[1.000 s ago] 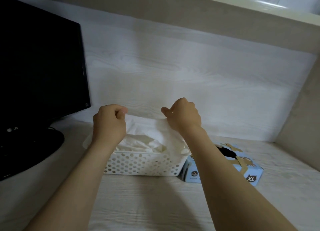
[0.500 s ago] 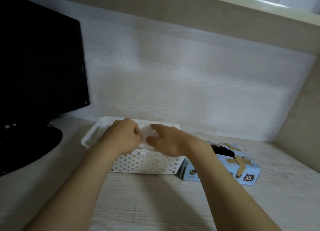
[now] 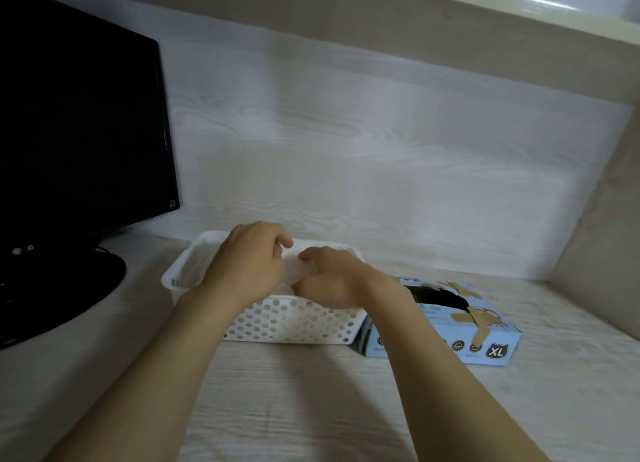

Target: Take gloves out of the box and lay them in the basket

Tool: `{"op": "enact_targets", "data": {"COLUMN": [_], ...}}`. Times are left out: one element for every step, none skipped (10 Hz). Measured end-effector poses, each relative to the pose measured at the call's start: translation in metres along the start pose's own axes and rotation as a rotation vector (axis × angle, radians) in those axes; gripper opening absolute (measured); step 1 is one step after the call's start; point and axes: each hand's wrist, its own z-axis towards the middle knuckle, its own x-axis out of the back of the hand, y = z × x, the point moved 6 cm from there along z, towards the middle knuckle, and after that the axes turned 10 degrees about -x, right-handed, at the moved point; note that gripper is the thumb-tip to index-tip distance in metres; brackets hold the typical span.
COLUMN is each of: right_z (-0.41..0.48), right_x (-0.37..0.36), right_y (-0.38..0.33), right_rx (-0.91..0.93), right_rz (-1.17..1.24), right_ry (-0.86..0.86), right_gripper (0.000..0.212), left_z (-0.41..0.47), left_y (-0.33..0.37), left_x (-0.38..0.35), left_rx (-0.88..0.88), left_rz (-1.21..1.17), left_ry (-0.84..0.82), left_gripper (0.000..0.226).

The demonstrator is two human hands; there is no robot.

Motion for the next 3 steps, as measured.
{"op": "enact_targets", "data": {"right_z": [-0.011,-0.026,-0.045], "right_x": [0.008,0.017,0.03], "right_y": [-0.001,-0.004,0.001], "right_rx": [0.062,0.151,0.243], "right_rz": [0.03,0.104,0.502], "right_ry": [0.228,0.527,0.789], "right_gripper": [0.064,0.043,0.026], "left_z": [0.0,0.003,0.003], "left_y": [0.018,0.029,0.033], "left_x": [0.01,0.012,0.006], "left_rx": [-0.06,-0.051,0.062], "left_rz": [-0.163,-0.499,-0.9], "left_ry": [0.186,0.272,0.253], "left_gripper": [0.029,0.018,0.036]}}
